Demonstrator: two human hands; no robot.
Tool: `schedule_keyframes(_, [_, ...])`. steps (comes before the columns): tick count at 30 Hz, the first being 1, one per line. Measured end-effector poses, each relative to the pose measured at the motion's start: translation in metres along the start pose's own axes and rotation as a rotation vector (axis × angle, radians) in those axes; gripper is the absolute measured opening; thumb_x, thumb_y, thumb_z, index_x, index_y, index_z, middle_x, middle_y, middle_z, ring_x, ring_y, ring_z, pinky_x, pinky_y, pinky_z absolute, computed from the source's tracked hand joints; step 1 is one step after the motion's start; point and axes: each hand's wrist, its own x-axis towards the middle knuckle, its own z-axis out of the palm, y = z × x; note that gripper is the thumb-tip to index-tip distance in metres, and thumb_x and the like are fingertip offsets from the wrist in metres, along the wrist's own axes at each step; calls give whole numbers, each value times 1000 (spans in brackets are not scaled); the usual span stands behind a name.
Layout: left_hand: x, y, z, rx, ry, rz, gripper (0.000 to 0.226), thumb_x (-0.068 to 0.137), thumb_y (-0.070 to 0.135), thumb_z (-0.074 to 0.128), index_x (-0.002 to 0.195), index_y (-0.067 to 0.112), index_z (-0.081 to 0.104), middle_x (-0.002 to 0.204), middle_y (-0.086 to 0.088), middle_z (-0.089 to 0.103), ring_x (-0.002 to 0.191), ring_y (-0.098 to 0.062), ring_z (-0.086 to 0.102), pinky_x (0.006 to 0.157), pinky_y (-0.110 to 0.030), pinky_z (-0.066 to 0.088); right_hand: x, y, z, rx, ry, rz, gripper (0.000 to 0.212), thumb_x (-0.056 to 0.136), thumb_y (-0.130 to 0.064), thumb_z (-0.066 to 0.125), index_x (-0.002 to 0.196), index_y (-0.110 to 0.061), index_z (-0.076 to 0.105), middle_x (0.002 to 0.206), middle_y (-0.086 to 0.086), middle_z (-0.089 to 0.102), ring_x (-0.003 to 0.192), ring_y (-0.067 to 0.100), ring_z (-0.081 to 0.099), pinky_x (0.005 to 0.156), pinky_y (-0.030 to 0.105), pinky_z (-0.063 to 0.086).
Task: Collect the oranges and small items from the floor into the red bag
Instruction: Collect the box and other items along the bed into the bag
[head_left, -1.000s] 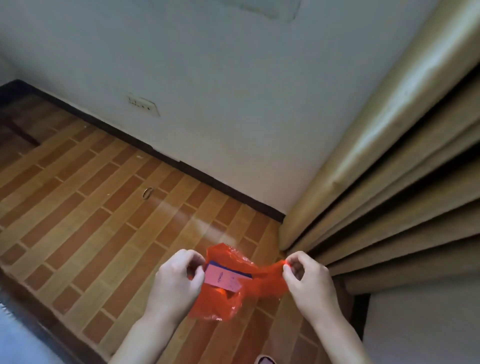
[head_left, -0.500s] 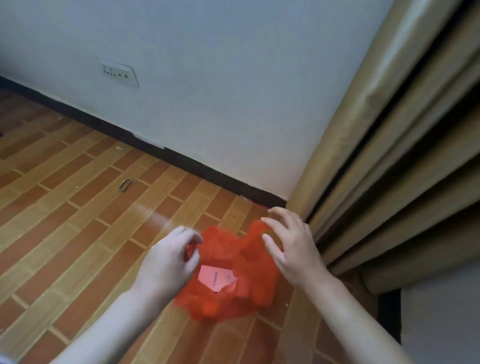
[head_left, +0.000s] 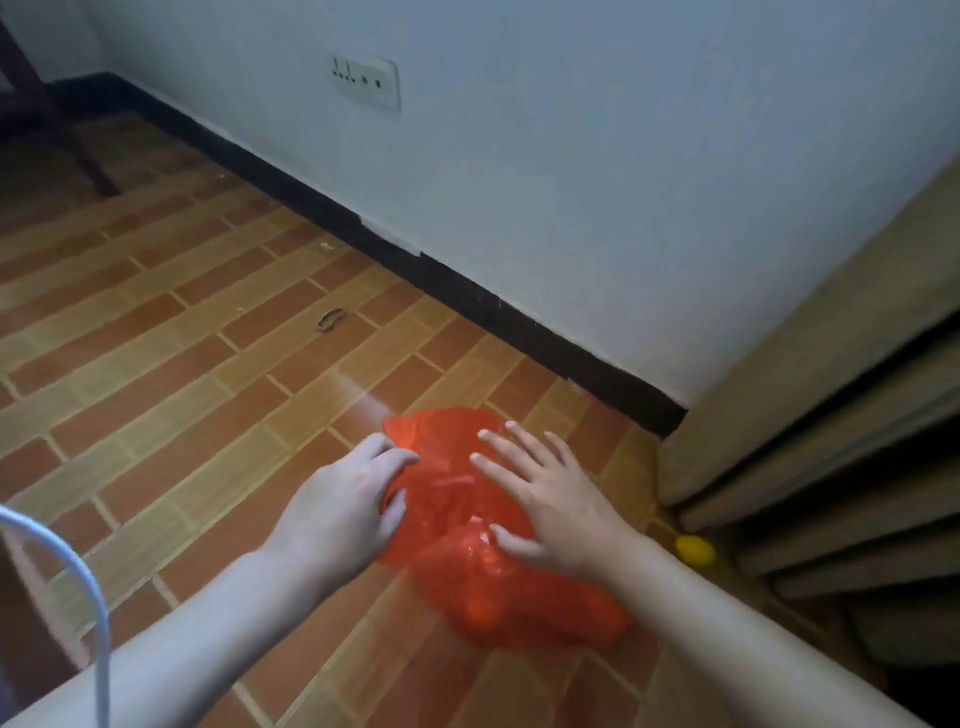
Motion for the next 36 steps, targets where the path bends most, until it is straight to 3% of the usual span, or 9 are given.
schedule_keyframes(7, [1,1,24,140,-96,15,35,93,30,65,128,30,65,120,15,59,97,-23,70,75,-37,57,-2,-3,85,80,-270,-51,72,92,-45,46,160,-38,25,171,-7,19,160,20,1,126,56,12])
schedule_keyframes(14, [9,21,54,298,-154,7,47,92,33,64,138,31,56,126,14,53,90,-22,71,61,-33,54,-82,25,125,239,-366,213,64,98,-49,34,160,-34,29,171,-7,18,159,20,5,125,49,7])
schedule_keyframes(19, [15,41,90,265,-118,-130,55,90,31,65,143,25,51,129,7,50,103,-28,66,70,-39,57,-130,63,139,195,-366,504,62,101,-38,40,161,-27,29,171,-2,19,159,22,11,125,47,14])
schedule_keyframes(21, [9,50,103,250,-124,-84,60,86,24,69,144,22,51,132,4,50,112,-27,61,77,-41,57,-137,68,133,186,-287,544,63,97,-37,38,159,-26,34,169,-2,24,157,21,17,124,44,16])
schedule_keyframes(24, [3,53,112,347,-172,42,65,82,19,70,145,21,52,137,2,50,117,-26,54,85,-43,55,-125,47,114,282,-39,483,67,91,-45,26,153,-26,45,163,0,37,153,23,29,124,43,22])
schedule_keyframes(28, [-3,42,101,350,-86,-73,50,84,26,71,133,21,61,125,3,57,108,-25,56,82,-43,55,-84,-8,89,433,224,268,60,97,-48,41,151,-22,49,160,0,42,152,21,32,122,42,27])
schedule_keyframes(33, [-14,7,89,341,10,-173,42,78,24,77,119,19,70,112,1,61,97,-28,59,75,-44,55,-46,-48,83,235,181,6,72,93,-56,51,156,-22,38,168,1,28,156,24,21,122,50,24])
schedule_keyframes(36, [-13,-5,88,316,62,-226,50,75,26,81,123,19,67,127,-4,56,112,-31,54,82,-48,55,-30,-58,97,84,71,-100,74,93,-49,53,158,-20,32,171,6,18,158,31,15,122,56,20])
